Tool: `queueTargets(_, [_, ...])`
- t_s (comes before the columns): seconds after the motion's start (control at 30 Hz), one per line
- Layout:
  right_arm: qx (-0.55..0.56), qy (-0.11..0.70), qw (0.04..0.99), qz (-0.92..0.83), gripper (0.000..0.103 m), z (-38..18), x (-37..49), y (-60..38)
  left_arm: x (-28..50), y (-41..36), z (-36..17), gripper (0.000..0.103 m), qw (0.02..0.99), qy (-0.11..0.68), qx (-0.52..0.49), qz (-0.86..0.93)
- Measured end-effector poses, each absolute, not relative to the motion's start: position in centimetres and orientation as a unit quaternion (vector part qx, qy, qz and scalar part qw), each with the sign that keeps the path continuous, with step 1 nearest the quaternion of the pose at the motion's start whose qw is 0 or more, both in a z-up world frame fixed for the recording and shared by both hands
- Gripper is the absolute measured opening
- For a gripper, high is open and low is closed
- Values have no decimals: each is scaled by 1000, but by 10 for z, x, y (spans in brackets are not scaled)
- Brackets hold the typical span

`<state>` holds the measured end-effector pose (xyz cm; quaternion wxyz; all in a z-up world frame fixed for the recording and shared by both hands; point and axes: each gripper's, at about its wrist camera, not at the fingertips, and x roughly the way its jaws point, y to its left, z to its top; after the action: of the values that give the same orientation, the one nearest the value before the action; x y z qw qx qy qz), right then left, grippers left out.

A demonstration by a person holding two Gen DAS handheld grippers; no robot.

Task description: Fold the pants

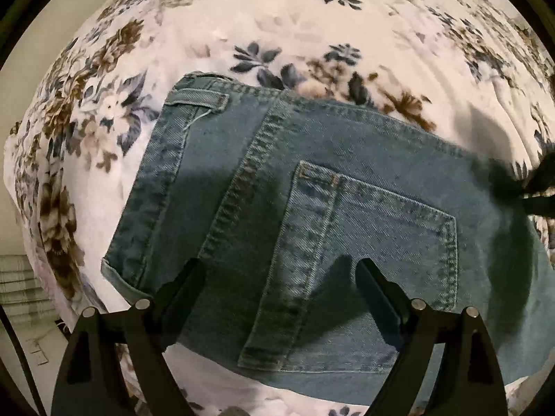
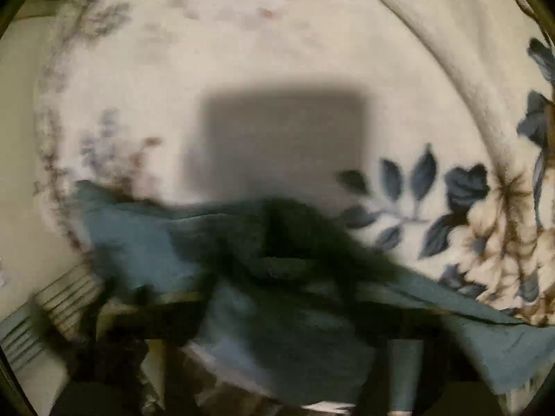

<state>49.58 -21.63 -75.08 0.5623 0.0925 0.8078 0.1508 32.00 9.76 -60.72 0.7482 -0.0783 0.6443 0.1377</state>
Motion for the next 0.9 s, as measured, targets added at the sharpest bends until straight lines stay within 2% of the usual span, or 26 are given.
queueTargets(0.13, [151, 753, 635, 85, 14, -710, 506, -250, 315, 121, -599, 88, 745, 645, -100, 139])
queueTargets(0.2, [219, 755, 610, 101, 32, -694, 480, -265, 307, 136, -591, 88, 744, 641, -132, 138])
queueTargets(0.23, [230, 752, 609, 102, 52, -685, 460, -272, 301, 147, -586, 88, 742, 637, -156, 138])
queueTargets(0.3, [240, 749, 613, 74, 73, -670, 403, -289, 288, 168, -582, 88, 731, 637, -199, 141])
queueTargets(0.37, [301, 756, 579, 48, 73, -679, 346, -305, 274, 191, -583, 88, 714, 640, -244, 145])
queueTargets(0.5, [388, 762, 519, -3, 73, -728, 265, -308, 252, 210, -583, 88, 701, 637, -271, 172])
queueTargets(0.6, [435, 753, 493, -21, 66, -758, 231, -294, 247, 229, -588, 88, 696, 629, -294, 185])
queueTargets(0.7, [456, 728, 511, -24, 58, -768, 226, -293, 251, 241, -595, 88, 693, 617, -320, 191])
queueTargets(0.77, [455, 710, 536, -33, 32, -766, 228, -291, 257, 244, -602, 88, 691, 616, -325, 191])
queueTargets(0.83, [453, 699, 550, -53, 19, -763, 227, -294, 264, 245, -612, 85, 691, 614, -334, 184])
queueTargets(0.87, [459, 695, 551, -60, 15, -759, 226, -300, 268, 244, -617, 81, 688, 618, -331, 186])
queueTargets(0.9, [466, 688, 553, -64, 13, -757, 223, -299, 269, 244, -620, 60, 689, 615, -339, 179])
